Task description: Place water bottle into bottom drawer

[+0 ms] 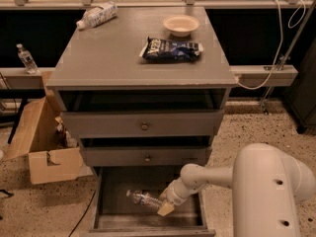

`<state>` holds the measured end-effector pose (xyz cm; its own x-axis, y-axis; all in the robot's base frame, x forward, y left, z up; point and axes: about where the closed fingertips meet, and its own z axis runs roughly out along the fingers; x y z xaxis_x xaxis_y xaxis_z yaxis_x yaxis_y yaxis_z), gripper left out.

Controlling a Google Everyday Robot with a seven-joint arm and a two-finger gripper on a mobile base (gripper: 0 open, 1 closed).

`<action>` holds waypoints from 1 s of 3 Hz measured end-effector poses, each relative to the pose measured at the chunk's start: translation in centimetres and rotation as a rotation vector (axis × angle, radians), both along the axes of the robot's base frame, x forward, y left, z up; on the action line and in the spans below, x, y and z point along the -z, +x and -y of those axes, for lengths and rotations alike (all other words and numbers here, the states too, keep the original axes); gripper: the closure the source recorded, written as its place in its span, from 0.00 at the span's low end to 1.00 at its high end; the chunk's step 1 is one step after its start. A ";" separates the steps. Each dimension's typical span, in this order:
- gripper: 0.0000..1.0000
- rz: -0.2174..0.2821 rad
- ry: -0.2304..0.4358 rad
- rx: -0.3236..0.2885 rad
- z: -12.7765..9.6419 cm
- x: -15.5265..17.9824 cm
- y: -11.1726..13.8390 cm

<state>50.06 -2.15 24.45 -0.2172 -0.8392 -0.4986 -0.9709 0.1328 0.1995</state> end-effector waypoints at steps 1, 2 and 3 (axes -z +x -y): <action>0.82 0.007 -0.005 0.040 0.2 1.7 0.9; 0.57 0.000 -0.006 0.075 0.8 3.7 1.5; 0.36 -0.011 -0.008 0.093 1.2 5.1 2.1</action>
Offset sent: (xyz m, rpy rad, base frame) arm 0.0274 -0.0198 -0.0576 -0.0091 0.0020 -0.1213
